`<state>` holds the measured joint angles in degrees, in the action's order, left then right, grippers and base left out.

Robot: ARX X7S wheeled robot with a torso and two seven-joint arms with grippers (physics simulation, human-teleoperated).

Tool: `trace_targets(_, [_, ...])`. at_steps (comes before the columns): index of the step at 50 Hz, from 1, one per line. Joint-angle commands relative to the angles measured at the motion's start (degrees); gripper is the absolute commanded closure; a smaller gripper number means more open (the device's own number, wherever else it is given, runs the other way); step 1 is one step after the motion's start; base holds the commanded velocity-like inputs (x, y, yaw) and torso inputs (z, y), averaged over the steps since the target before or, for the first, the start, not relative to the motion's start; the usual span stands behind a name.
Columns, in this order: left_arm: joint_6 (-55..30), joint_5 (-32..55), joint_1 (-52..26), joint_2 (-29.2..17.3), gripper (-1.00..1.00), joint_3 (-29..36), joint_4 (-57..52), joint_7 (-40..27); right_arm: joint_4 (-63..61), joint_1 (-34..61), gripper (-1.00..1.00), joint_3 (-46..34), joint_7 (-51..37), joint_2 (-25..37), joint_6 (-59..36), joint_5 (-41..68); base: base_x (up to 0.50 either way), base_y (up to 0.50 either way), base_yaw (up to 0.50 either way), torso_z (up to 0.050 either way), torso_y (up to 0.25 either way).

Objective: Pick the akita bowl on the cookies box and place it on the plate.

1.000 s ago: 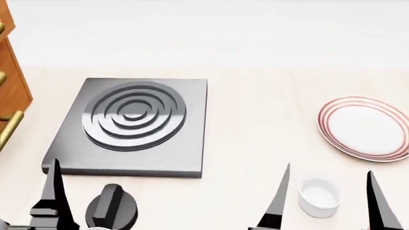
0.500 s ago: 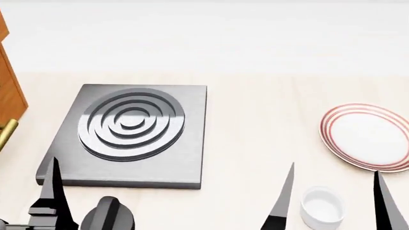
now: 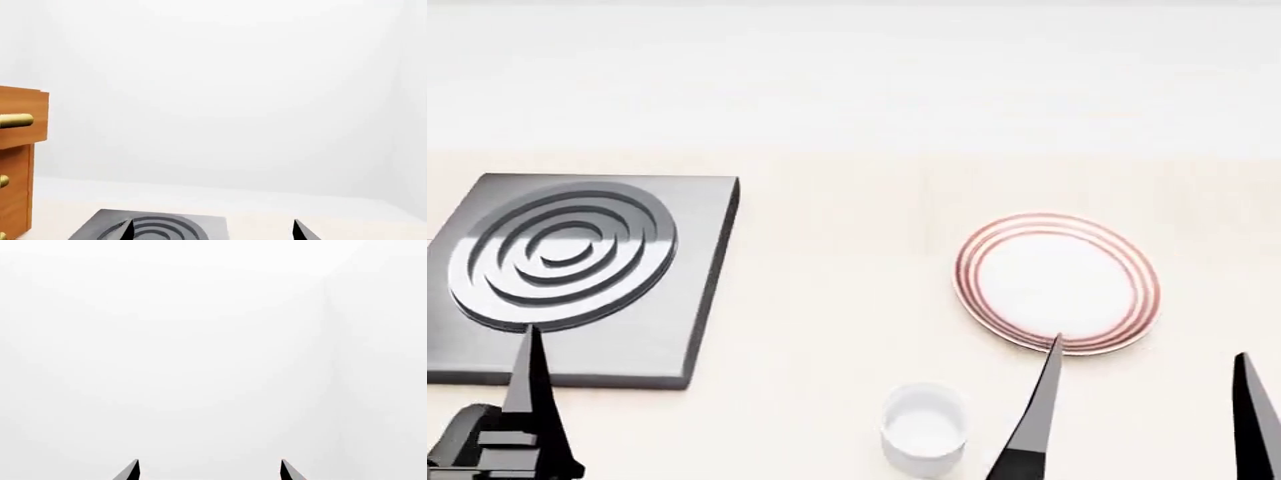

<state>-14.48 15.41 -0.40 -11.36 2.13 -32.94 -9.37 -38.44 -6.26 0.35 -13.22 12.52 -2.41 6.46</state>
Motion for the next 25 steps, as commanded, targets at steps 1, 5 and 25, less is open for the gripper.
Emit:
trace_targets(1, [0.2, 0.6, 0.0, -0.4, -1.00, 0.0, 0.0, -0.4, -0.8, -0.2, -1.00, 0.0, -0.3, 0.7, 0.2, 0.2, 0.00, -0.50, 0.00, 0.000, 0.000])
trace_targets(5, [0.1, 1.0, 0.1, -0.8, -1.00, 0.0, -0.5, -0.8, -1.5, -0.6, -1.00, -0.2, -0.4, 1.0, 0.3, -0.3, 0.00, -0.50, 0.00, 0.000, 0.000])
trace_targets(25, [0.5, 2.2, 0.0, -2.0, -1.00, 0.6, -0.7, -2.1, -1.8, -0.8, -1.00, 0.1, -1.3, 1.8, 0.9, -0.2, -0.01, -0.50, 0.00, 0.000, 0.000])
